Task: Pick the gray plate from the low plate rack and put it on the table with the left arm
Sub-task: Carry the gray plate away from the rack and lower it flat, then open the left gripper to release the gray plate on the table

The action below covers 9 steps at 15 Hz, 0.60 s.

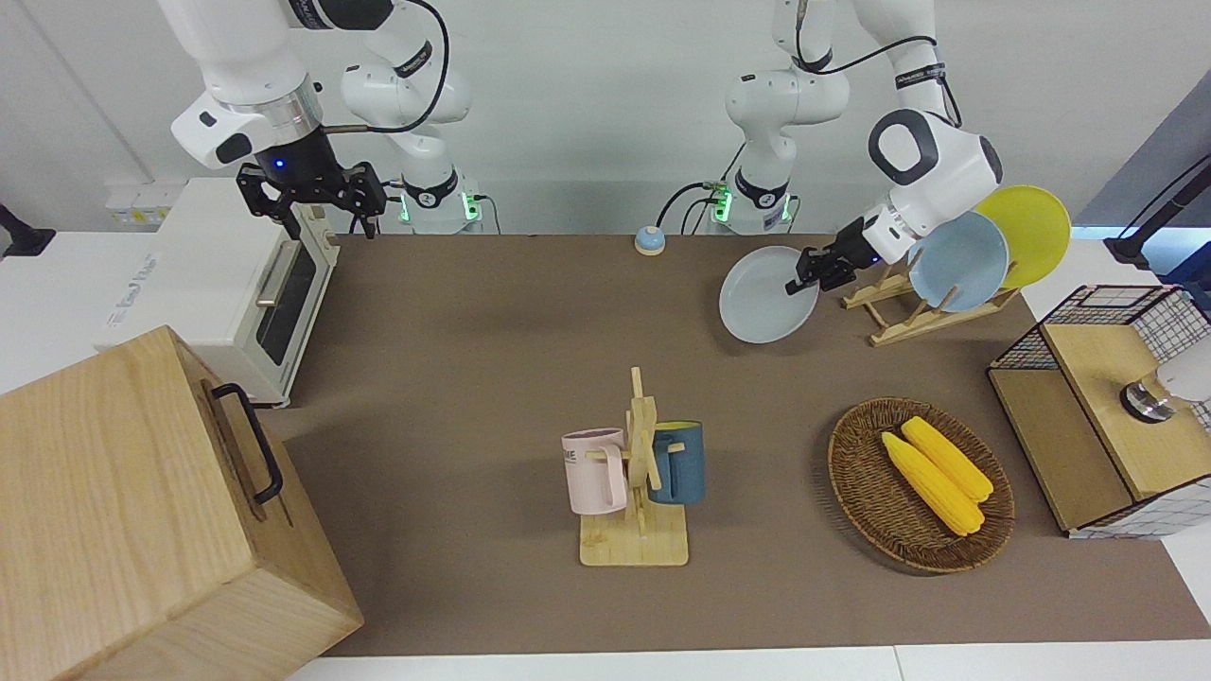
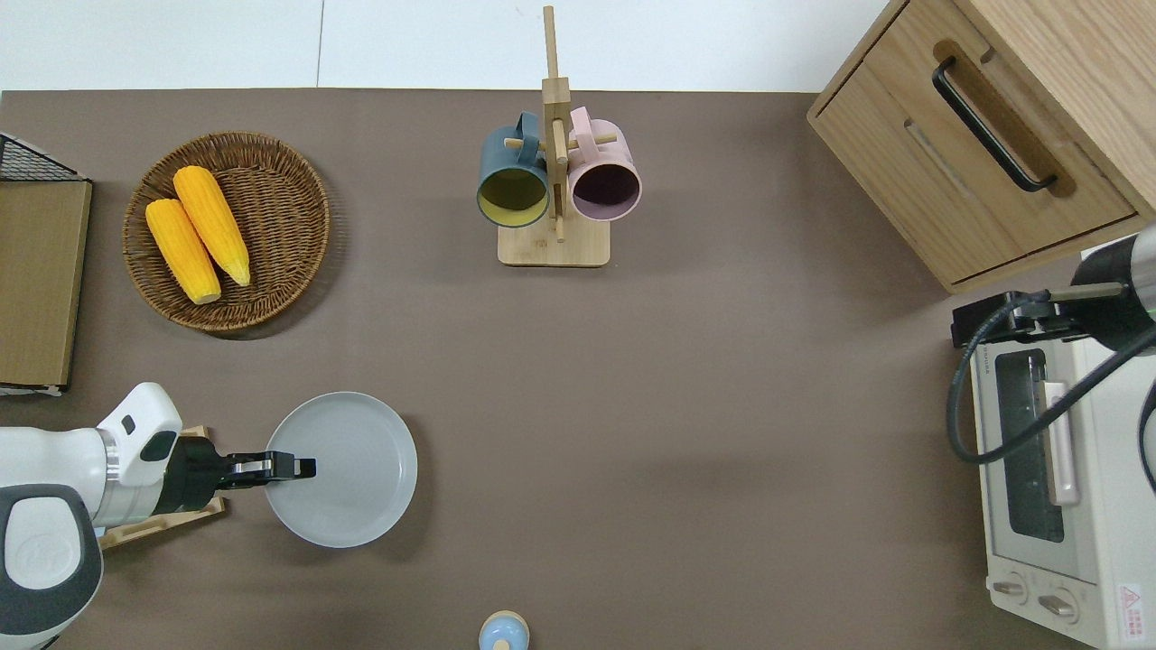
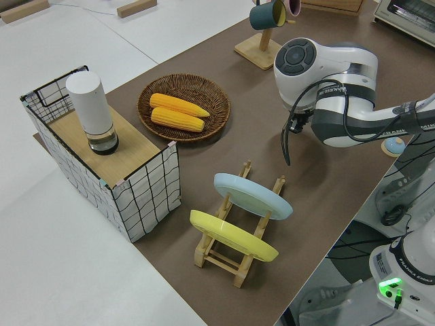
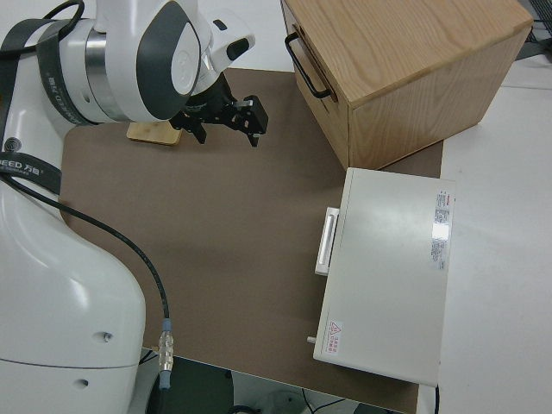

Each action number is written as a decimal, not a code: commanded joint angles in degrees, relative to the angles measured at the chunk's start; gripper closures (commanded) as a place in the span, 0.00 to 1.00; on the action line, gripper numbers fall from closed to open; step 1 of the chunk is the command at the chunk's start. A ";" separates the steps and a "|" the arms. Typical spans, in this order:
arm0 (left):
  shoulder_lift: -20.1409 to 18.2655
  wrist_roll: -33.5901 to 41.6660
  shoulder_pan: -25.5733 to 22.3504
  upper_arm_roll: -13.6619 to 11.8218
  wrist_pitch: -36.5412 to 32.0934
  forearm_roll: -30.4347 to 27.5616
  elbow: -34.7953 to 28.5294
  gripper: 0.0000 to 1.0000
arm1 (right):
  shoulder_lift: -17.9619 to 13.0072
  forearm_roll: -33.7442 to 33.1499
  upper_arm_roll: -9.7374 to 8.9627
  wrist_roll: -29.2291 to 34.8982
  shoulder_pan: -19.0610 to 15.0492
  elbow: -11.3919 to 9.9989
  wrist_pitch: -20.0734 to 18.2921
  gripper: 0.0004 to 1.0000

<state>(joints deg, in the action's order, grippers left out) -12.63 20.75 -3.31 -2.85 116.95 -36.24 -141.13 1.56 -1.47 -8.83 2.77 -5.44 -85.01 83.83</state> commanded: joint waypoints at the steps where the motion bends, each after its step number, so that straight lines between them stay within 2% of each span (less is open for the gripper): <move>1: 0.94 2.53 0.50 0.03 3.19 -1.82 -1.69 1.00 | 0.11 0.16 0.22 0.22 0.26 0.29 -0.34 0.02; 9: 2.52 3.42 2.08 0.12 6.36 -2.08 -2.22 1.00 | 0.11 0.16 0.13 0.22 0.26 0.29 -0.34 0.02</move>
<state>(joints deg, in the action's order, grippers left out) -10.50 22.97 -2.91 -2.40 120.47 -37.12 -142.21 1.56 -1.47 -8.83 2.77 -5.44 -85.01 83.83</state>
